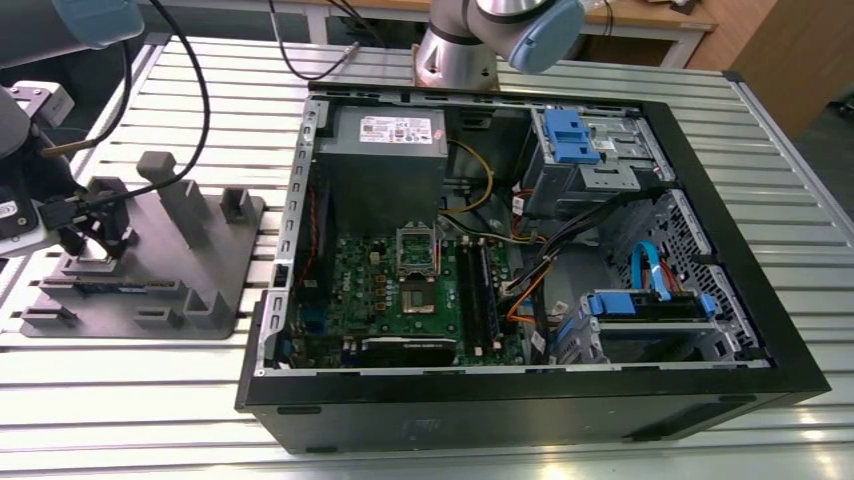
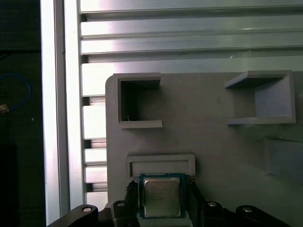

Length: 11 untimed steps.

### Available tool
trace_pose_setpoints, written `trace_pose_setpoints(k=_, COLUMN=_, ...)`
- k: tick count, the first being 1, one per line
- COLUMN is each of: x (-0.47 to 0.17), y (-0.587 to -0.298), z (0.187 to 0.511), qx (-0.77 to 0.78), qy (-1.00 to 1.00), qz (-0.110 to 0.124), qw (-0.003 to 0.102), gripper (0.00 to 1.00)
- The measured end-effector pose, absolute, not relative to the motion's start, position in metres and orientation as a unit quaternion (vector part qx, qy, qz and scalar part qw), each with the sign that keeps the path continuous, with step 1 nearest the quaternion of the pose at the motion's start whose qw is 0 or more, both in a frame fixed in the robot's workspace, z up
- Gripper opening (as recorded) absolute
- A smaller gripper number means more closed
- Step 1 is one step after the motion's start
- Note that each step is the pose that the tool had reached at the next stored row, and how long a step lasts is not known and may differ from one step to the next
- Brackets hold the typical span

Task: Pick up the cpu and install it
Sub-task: 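Pick up the cpu and move it towards the insertion slot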

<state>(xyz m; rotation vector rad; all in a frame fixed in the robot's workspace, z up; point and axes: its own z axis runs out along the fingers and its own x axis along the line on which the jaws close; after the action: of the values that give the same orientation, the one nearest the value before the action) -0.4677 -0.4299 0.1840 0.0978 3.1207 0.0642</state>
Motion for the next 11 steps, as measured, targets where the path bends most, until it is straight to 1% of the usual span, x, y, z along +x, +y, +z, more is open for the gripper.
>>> trace_pose_setpoints(k=11, x=-0.4679, y=-0.4299, z=0.1829, qx=0.031, qy=0.999, qz=0.021, qw=0.009, gripper=0.53)
